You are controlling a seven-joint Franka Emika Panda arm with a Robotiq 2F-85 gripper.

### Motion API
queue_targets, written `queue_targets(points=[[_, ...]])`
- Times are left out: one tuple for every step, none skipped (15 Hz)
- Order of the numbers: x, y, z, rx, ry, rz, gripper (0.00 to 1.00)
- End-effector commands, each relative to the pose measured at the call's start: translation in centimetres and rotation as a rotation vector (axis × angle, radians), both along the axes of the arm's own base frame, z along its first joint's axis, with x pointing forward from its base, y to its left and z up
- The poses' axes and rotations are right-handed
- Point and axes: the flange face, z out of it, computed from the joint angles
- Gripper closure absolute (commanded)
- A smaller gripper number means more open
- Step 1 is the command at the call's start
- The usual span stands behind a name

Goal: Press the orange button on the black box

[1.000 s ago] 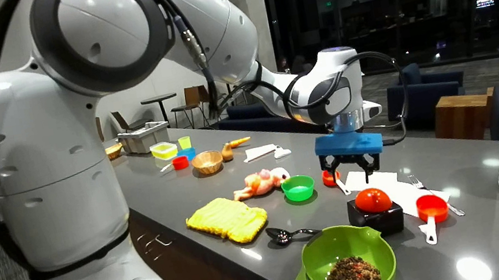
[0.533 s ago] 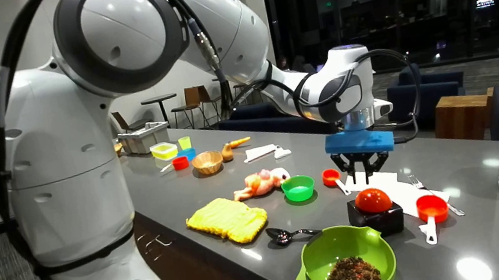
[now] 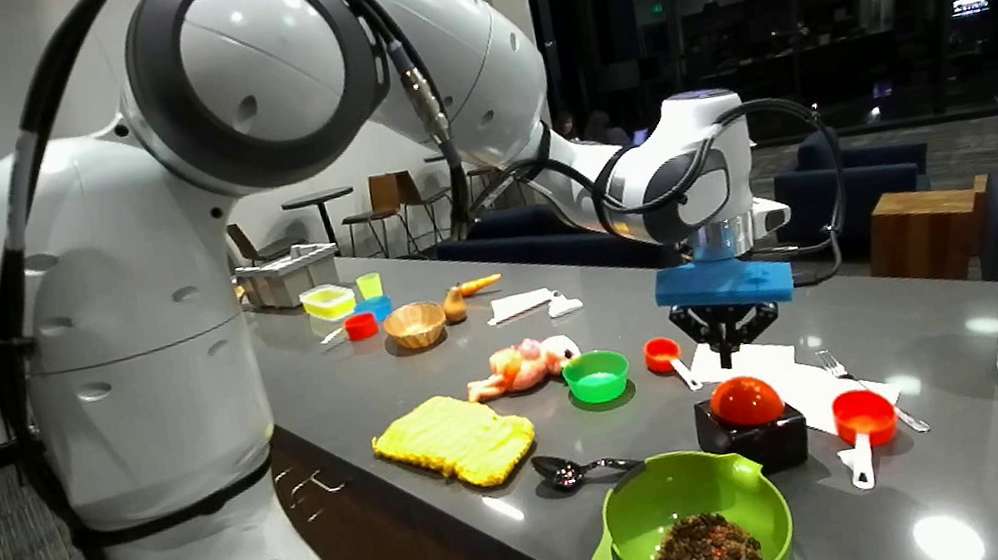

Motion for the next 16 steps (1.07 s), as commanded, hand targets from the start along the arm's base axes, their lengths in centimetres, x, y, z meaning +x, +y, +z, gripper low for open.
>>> queue_targets(points=[[0.30,-0.30,0.44,-0.011,0.021,-0.001,1.00],[0.32,-0.32,0.46,-0.012,0.024,0.000,1.00],[0.32,-0.33,0.49,-0.013,0.027,0.001,1.00],[0.31,-0.33,0.52,-0.011,0.029,-0.002,1.00],[0.31,-0.30,0.53,-0.009,0.030,-0.005,1.00],[0.30,-0.26,0.54,-0.007,0.033,-0.005,1.00],[0.27,-0.26,0.52,-0.006,0.038,-0.008,1.00],[0.25,-0.28,0.53,-0.005,0.041,-0.009,1.00],[0.24,-0.29,0.52,-0.004,0.045,-0.010,1.00],[0.21,-0.27,0.53,-0.004,0.049,-0.011,1.00],[0.19,-0.26,0.53,-0.003,0.053,-0.014,1.00],[0.18,-0.25,0.53,-0.002,0.057,-0.016,1.00],[0.16,-0.25,0.53,-0.001,0.060,-0.020,1.00],[0.15,-0.26,0.53,-0.002,0.063,-0.025,1.00],[0.14,-0.27,0.53,-0.002,0.068,-0.029,1.00],[0.13,-0.26,0.54,-0.001,0.071,-0.031,1.00]])
